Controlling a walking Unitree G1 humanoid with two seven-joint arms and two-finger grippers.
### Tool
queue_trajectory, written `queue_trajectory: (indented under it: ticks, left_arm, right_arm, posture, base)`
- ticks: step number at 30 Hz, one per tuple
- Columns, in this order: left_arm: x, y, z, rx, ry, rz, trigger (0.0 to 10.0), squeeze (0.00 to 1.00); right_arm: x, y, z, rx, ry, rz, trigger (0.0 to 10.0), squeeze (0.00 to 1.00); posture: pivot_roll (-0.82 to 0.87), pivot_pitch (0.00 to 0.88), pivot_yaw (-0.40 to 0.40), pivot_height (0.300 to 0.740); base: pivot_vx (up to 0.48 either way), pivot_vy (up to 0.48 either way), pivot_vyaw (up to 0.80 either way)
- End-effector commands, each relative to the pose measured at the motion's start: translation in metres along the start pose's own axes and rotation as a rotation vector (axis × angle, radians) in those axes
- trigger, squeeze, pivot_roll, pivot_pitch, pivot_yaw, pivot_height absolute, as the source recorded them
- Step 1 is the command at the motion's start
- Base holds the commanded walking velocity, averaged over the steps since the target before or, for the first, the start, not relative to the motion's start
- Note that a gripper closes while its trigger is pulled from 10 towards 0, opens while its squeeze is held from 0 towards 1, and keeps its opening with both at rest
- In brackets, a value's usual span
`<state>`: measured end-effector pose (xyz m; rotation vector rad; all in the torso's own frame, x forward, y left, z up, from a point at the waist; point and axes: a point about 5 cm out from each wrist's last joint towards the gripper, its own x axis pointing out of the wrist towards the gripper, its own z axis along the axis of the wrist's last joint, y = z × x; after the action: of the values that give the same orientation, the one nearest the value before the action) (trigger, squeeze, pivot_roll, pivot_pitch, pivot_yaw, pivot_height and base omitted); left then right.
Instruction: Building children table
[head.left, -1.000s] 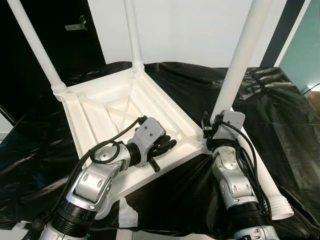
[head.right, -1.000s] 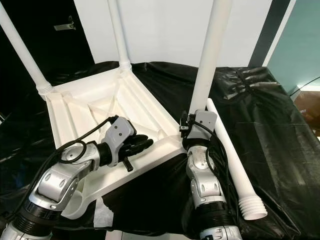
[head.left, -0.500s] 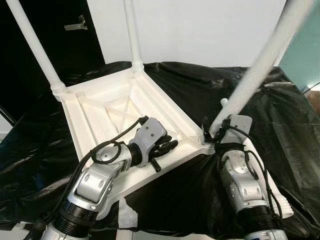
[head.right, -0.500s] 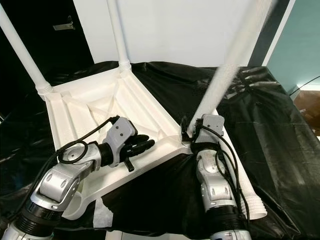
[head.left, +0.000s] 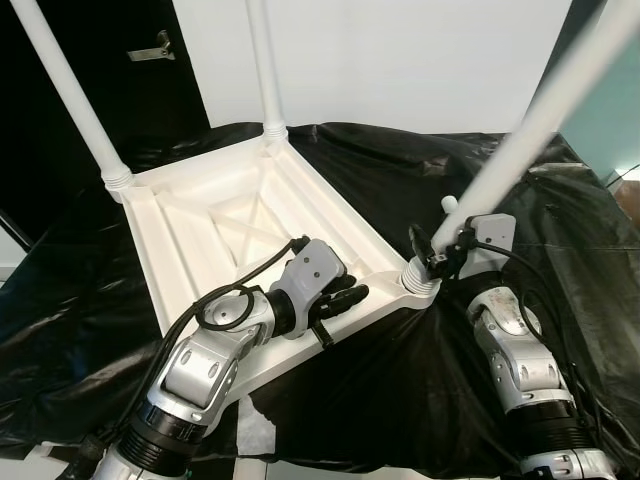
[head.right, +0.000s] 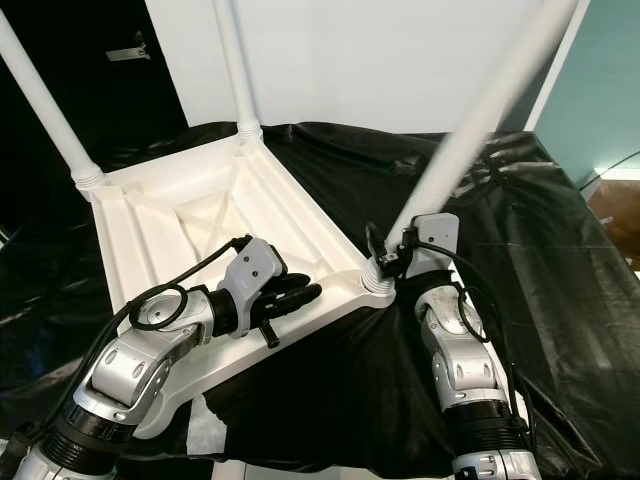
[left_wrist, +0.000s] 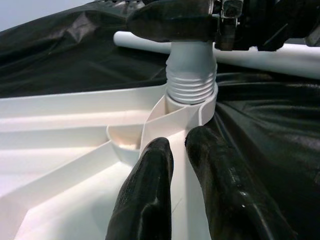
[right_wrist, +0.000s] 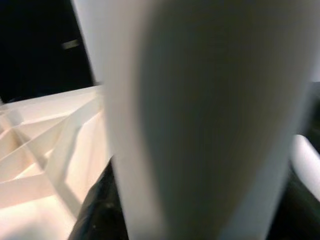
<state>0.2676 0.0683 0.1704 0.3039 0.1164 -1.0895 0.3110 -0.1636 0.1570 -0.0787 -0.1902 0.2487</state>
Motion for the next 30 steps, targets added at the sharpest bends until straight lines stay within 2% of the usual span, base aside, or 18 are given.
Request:
queue_trajectory:
  ticks: [1,6,7,10,11,18,21,23,24,25,28,30]
  left_arm:
    - [0.001,0.004,-0.002,0.008,0.011,0.038,10.0,0.0]
    - [0.001,0.004,-0.001,0.009,0.007,0.043,10.0,0.0]
    - [0.002,0.006,0.002,0.005,-0.006,0.048,10.0,0.0]
    - [0.002,0.006,0.003,0.002,-0.016,0.053,10.0,0.0]
    - [0.002,0.01,0.009,-0.024,-0.048,0.05,10.0,1.0]
    - [0.001,0.018,0.021,-0.046,-0.103,0.026,10.0,1.0]
    - [0.004,0.025,0.035,-0.025,-0.153,0.034,10.0,1.0]
    - [0.005,0.027,0.039,-0.022,-0.166,0.039,10.0,1.0]
    - [0.006,0.028,0.045,-0.023,-0.191,0.03,10.0,0.25]
    - [0.006,0.03,0.052,-0.039,-0.224,0.017,10.0,0.0]
    - [0.006,0.03,0.059,-0.05,-0.255,0.001,10.0,0.0]
    - [0.006,0.03,0.075,-0.074,-0.325,-0.049,10.0,0.0]
  right_arm:
    - [-0.001,-0.009,-0.002,-0.018,0.02,-0.003,0.0,0.0]
    - [0.0,-0.009,-0.001,-0.012,0.017,0.021,0.0,0.0]
    - [0.0,-0.009,-0.001,-0.004,0.023,0.041,2.0,0.0]
    - [0.001,-0.008,-0.001,0.003,0.027,0.054,2.0,0.0]
    - [0.002,-0.009,0.001,0.006,0.024,0.09,10.0,0.0]
    - [0.004,-0.01,0.01,-0.01,0.013,0.176,10.0,0.0]
    - [0.008,-0.01,0.016,-0.034,0.022,0.289,10.0,0.0]
    - [0.009,-0.009,0.017,-0.042,0.024,0.315,10.0,0.0]
    - [0.01,-0.007,0.018,-0.053,0.026,0.348,10.0,0.0]
    - [0.011,-0.005,0.019,-0.071,0.033,0.392,10.0,0.0]
    - [0.011,-0.002,0.02,-0.083,0.041,0.435,10.0,0.0]
    - [0.012,0.003,0.02,-0.106,0.063,0.52,10.0,0.0]
  posture:
    - [-0.06,0.0,0.012,0.74]
    - [-0.06,0.0,0.012,0.74]
    - [-0.06,0.0,0.014,0.74]
    - [-0.06,0.0,0.014,0.74]
    - [-0.06,0.0,0.014,0.74]
    - [-0.06,0.0,0.01,0.74]
    - [-0.06,0.0,0.004,0.74]
    - [-0.06,0.0,0.004,0.74]
    - [-0.06,0.0,0.003,0.74]
    - [-0.05,0.0,-0.001,0.74]
    - [-0.05,0.0,-0.001,0.74]
    - [-0.05,0.0,-0.007,0.74]
  base:
    - [0.0,0.0,0.0]
    - [0.0,0.0,0.0]
    - [0.0,0.0,0.0]
    - [0.0,0.0,0.0]
    - [0.0,0.0,0.0]
    - [0.0,0.0,0.0]
    - [0.0,0.0,0.0]
    - [0.0,0.0,0.0]
    - [0.0,0.0,0.0]
    - [0.0,0.0,0.0]
    - [0.0,0.0,0.0]
    - [0.0,0.0,0.0]
